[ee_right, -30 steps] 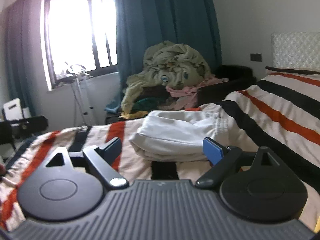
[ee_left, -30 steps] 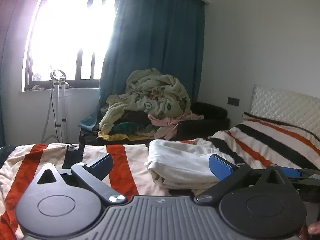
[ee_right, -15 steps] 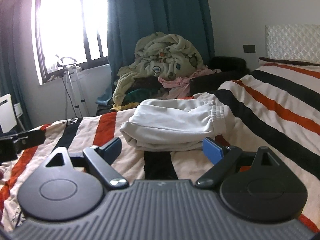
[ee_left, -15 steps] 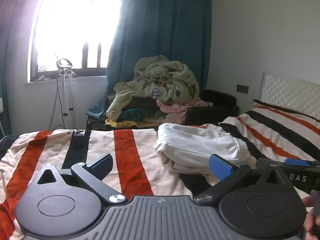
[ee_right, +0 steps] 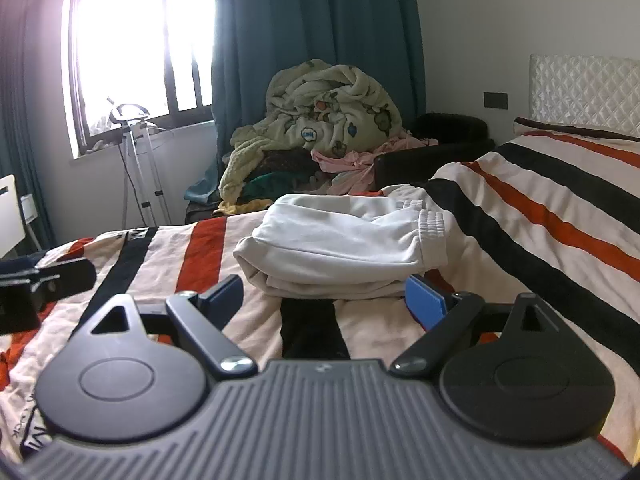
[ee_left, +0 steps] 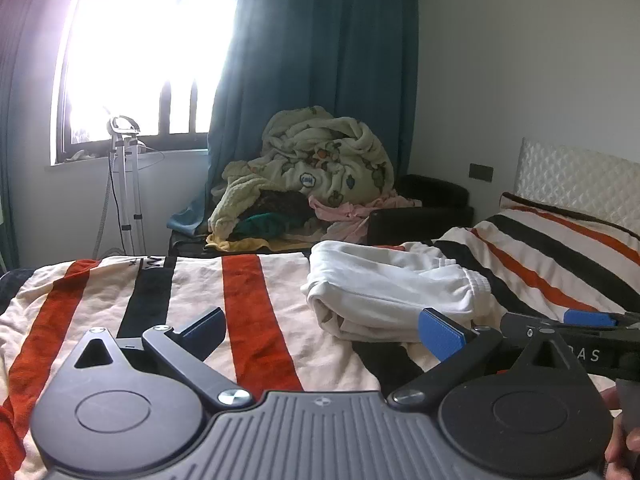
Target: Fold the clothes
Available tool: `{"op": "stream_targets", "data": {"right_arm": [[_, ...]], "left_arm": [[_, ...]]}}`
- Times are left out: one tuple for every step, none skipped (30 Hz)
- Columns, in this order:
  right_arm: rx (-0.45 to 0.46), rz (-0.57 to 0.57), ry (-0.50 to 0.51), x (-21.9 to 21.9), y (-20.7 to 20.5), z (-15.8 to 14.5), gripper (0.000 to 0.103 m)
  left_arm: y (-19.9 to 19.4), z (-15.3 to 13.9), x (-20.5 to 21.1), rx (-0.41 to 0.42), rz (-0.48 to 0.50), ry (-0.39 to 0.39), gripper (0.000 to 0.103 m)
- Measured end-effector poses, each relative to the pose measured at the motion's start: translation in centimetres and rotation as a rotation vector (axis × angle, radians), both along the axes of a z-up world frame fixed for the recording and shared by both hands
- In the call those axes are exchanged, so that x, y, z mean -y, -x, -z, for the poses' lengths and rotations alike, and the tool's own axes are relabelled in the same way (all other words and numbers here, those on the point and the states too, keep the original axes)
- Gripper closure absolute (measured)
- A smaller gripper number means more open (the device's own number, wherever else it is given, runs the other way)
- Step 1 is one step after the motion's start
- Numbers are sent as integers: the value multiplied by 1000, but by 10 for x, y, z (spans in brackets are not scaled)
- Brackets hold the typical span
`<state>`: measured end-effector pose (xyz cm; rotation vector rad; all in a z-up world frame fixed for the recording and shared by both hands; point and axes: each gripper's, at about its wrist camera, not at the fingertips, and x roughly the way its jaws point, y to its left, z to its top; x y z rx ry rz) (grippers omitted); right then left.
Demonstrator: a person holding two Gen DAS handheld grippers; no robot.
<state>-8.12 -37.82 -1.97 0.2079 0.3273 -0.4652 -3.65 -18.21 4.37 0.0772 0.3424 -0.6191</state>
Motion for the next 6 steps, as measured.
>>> {"op": "stream_targets", "data": {"right_arm": [[-1,0,1,0,0,0,14],[-1,-1,1,0,0,0,14],[-1,-1,1,0,0,0,14],[-1,-1,1,0,0,-1,14],[-1,-1,1,0,0,0,14],[-2,-1,1,0,0,0,14]], "left_arm": [[0,0,0,-1,0,0,0],[0,0,0,-1,-1,1,0],[0,0,0,-2,-1,1,0],[0,0,-1,-2,-2,1,0],[0,0,-1,-3,1,6,0],[0,0,-2,-3,4,11,0]]}}
